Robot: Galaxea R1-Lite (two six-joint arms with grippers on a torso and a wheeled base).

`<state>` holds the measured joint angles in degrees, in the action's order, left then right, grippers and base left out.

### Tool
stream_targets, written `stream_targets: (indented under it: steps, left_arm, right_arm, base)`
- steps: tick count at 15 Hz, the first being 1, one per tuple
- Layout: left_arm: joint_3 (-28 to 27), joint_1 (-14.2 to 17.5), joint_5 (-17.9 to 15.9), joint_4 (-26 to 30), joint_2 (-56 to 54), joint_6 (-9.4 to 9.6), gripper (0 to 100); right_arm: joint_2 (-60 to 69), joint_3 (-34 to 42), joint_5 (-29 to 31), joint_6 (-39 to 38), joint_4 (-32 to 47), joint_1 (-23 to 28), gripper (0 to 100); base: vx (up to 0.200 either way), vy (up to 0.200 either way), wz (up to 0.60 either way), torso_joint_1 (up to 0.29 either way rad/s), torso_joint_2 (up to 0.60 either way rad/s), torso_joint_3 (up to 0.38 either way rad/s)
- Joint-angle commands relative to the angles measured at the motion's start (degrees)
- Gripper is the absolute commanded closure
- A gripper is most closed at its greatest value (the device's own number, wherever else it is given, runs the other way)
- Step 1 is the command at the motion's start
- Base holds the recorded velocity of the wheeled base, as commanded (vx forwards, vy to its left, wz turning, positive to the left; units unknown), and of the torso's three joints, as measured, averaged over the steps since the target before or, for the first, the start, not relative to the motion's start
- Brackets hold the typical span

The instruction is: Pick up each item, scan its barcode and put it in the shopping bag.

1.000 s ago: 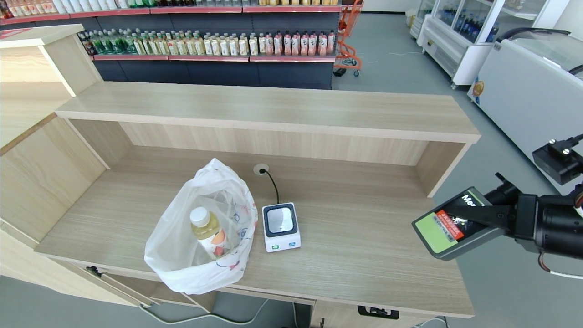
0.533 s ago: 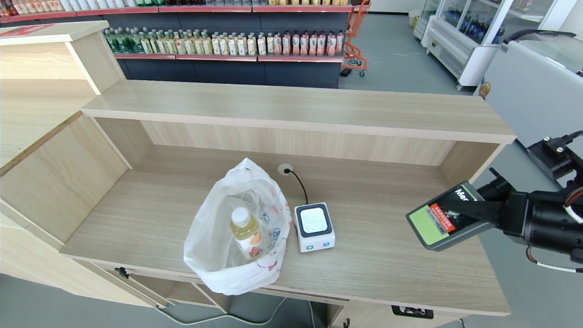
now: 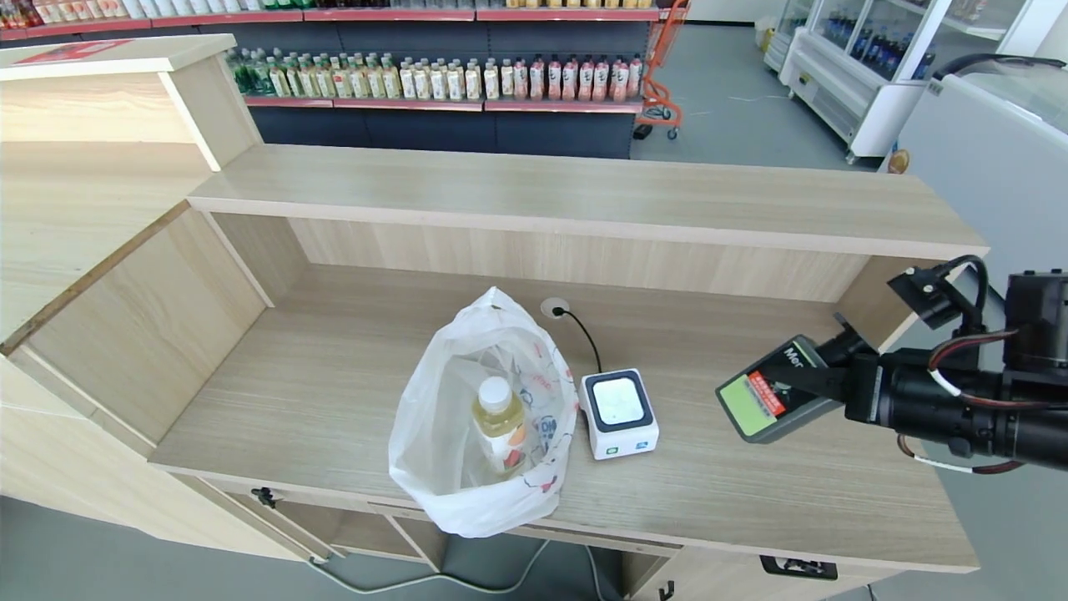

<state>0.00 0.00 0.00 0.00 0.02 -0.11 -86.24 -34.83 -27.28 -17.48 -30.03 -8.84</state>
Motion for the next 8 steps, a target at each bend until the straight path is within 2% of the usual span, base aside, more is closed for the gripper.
stream_targets:
  steps: [1, 6, 8]
  left_arm:
    - [0.0, 0.0, 0.0, 0.0, 0.0, -0.07, 0]
    - [0.0, 0.0, 0.0, 0.0, 0.0, -0.07, 0]
    - [0.0, 0.0, 0.0, 0.0, 0.0, -0.07, 0]
  right_arm:
    - [-7.4, 0.0, 0.0, 0.2, -2.6, 0.2, 100]
    - [-14.2, -1.8, -0.1, 0.3, -6.3, 1.9, 100]
    - [-18.5, -3.5, -0.4, 0.3, -10.8, 1.9, 100]
  base:
    - [0.0, 0.0, 0.0, 0.0, 0.0, 0.0]
    - [0.0, 0.0, 0.0, 0.0, 0.0, 0.0]
    - [0.0, 0.0, 0.0, 0.0, 0.0, 0.0]
